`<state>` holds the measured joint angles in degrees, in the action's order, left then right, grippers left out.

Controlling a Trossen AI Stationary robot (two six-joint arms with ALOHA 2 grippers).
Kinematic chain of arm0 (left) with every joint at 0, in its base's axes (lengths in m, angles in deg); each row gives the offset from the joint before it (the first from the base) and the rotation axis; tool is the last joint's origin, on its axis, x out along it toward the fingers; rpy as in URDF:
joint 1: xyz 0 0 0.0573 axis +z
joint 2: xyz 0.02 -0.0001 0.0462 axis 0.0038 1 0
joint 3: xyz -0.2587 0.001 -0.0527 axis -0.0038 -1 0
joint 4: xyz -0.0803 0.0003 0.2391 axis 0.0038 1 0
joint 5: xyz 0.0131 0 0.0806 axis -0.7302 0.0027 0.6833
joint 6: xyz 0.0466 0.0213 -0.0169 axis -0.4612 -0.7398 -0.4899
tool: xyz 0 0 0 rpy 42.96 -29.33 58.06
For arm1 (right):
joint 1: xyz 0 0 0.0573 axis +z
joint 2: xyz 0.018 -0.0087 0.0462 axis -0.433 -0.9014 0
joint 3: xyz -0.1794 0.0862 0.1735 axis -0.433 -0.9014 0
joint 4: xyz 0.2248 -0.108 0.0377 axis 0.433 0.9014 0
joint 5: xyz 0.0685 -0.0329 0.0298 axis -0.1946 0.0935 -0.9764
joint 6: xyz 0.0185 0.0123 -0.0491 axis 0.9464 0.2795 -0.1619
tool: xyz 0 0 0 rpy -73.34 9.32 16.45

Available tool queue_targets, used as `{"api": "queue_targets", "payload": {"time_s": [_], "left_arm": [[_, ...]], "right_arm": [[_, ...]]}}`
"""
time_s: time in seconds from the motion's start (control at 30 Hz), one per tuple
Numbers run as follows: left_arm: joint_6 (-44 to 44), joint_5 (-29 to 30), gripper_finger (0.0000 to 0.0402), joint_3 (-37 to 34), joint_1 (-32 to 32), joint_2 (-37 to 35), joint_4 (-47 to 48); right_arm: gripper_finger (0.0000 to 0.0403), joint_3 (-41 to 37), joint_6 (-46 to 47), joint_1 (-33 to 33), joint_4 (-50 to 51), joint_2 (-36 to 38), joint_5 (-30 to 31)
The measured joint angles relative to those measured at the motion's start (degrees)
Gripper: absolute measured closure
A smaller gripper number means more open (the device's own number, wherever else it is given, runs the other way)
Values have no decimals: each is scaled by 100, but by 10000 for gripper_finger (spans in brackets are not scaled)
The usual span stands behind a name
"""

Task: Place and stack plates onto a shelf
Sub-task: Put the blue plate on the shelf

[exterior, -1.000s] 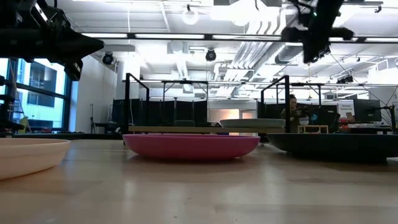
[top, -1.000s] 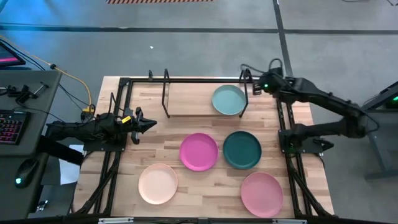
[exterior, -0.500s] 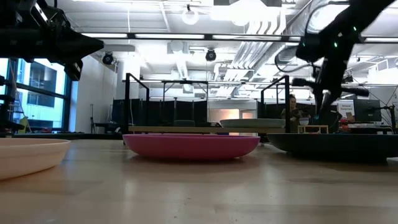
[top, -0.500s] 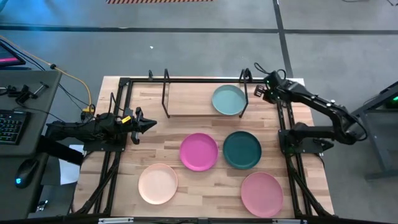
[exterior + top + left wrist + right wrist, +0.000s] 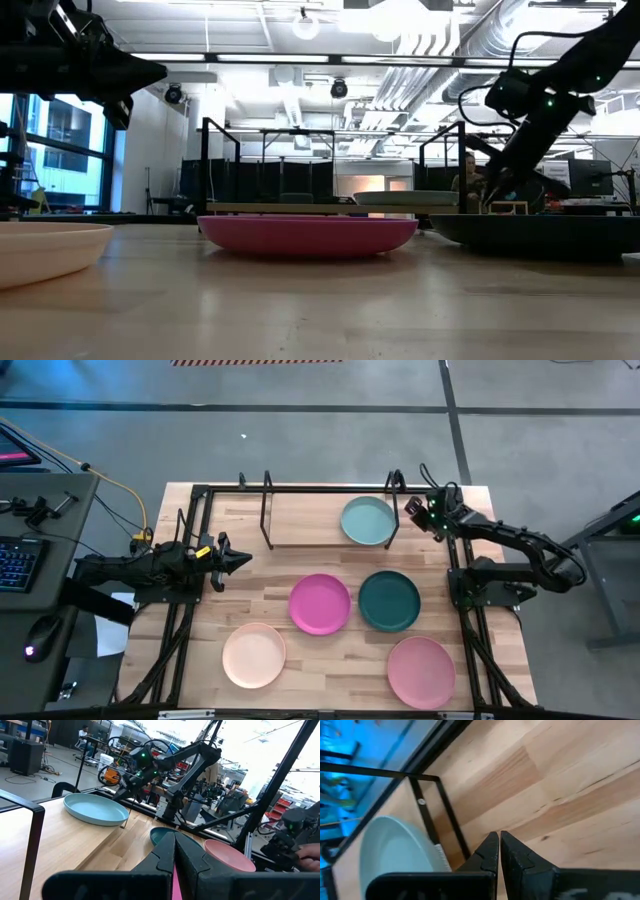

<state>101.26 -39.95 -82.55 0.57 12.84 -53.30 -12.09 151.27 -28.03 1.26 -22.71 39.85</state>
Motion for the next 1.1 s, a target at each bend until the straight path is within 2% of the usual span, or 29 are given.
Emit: {"api": "queue_targets", "payload": {"time_s": [0.4, 0.67, 0.8, 0.93, 1.1], "left_arm": [[0, -1, 401, 0, 1, 0, 0], [0, 1, 401, 0, 1, 1, 0], [0, 0, 401, 0, 0, -1, 0], [0, 1, 401, 0, 0, 0, 0], [0, 1, 401, 0, 0, 0, 0]], "right_arm": [[403, -43, 443, 471, -406, -199, 49], [403, -36, 724, 572, -1571, -865, -66], [403, -36, 800, 572, -1657, -970, -90], [403, -36, 775, 588, -1657, -1023, -366], [403, -34, 861, 720, -1759, -1023, -330]]}}
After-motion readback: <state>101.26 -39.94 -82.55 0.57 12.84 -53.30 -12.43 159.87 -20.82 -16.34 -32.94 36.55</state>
